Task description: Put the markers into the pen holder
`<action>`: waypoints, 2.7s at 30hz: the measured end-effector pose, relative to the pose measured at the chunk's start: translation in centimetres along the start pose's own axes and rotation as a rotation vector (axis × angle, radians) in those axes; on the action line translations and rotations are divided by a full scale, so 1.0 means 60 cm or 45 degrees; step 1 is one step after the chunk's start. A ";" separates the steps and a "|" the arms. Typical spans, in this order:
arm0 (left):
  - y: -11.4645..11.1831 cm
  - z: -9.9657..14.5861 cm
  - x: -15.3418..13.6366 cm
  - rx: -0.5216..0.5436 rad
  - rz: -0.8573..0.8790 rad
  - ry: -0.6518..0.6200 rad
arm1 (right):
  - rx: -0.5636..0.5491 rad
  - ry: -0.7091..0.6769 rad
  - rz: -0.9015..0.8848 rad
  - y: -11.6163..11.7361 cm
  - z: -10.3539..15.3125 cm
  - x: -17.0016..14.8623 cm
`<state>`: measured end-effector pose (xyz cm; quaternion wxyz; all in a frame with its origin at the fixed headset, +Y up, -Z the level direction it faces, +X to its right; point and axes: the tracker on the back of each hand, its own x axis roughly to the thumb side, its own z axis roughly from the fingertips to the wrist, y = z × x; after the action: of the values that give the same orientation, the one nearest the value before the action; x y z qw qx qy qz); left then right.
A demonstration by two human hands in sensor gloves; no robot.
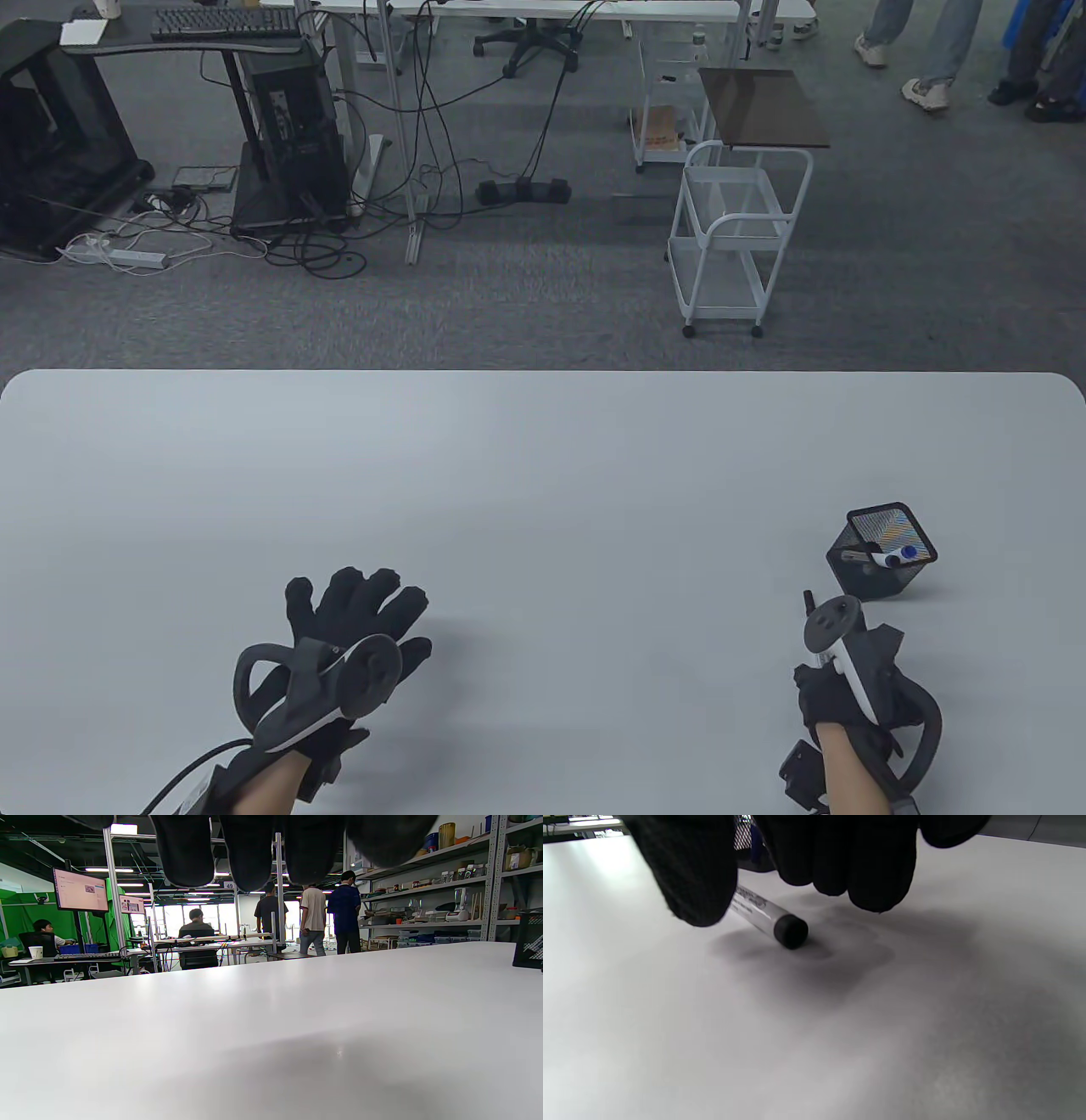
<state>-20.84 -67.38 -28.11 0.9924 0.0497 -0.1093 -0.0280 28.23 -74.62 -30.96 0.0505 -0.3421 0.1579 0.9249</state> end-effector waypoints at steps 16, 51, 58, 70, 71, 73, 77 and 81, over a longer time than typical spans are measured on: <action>0.001 -0.001 -0.010 0.018 0.008 0.020 | -0.024 0.018 0.021 0.016 -0.005 0.003; 0.003 0.000 -0.014 0.032 0.019 0.020 | -0.248 -0.102 0.006 -0.059 0.038 -0.027; 0.003 0.000 -0.014 0.037 0.024 0.019 | -0.388 -0.109 -0.098 -0.128 0.071 -0.060; 0.003 0.002 -0.015 0.044 0.038 0.010 | -0.550 0.064 -0.332 -0.215 0.082 -0.115; 0.002 0.002 -0.015 0.044 0.040 0.008 | -0.568 0.073 -0.352 -0.219 0.083 -0.117; 0.002 0.002 -0.015 0.042 0.043 0.005 | -0.590 0.098 -0.389 -0.230 0.084 -0.118; 0.002 0.003 -0.014 0.041 0.046 0.001 | -0.638 0.131 -0.436 -0.247 0.086 -0.113; 0.002 0.003 -0.015 0.038 0.044 0.003 | -0.650 0.150 -0.470 -0.256 0.083 -0.103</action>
<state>-21.75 -67.23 -28.11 0.9920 0.0626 -0.1093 -0.0091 32.96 -58.40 -27.33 0.1207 -0.4197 -0.1413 0.8885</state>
